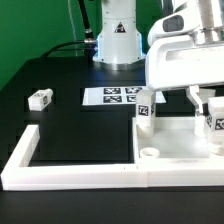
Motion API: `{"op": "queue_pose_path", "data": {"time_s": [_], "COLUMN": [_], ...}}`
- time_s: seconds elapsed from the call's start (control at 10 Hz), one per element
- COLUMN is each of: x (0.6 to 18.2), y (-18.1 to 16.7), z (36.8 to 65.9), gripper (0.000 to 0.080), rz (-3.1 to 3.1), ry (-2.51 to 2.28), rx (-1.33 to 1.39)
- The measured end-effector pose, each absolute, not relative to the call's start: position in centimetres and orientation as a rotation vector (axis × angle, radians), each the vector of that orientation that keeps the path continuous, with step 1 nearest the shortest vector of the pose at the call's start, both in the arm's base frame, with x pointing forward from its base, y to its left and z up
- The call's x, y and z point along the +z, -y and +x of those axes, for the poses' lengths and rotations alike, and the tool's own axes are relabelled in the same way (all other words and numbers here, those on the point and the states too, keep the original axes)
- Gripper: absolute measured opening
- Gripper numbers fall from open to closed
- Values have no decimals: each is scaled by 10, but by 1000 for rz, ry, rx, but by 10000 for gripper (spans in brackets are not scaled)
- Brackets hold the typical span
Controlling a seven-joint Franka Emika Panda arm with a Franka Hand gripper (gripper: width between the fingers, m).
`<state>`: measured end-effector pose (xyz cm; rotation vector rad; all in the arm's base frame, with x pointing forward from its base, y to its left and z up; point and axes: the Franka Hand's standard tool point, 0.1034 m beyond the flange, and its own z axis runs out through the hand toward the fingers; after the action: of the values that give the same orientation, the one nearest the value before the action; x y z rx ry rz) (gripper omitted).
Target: Assemble square table
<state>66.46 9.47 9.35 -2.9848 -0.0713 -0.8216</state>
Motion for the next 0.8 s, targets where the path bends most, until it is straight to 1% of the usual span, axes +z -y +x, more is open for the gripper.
{"op": "queue_pose_path", "data": {"time_s": [0.6, 0.8], "x": [78, 76], "y": [-104, -105], "z": [661, 664], "gripper": [290, 290], "rz": [-2990, -2982], "ry": [90, 94], "rx": [-804, -884]}}
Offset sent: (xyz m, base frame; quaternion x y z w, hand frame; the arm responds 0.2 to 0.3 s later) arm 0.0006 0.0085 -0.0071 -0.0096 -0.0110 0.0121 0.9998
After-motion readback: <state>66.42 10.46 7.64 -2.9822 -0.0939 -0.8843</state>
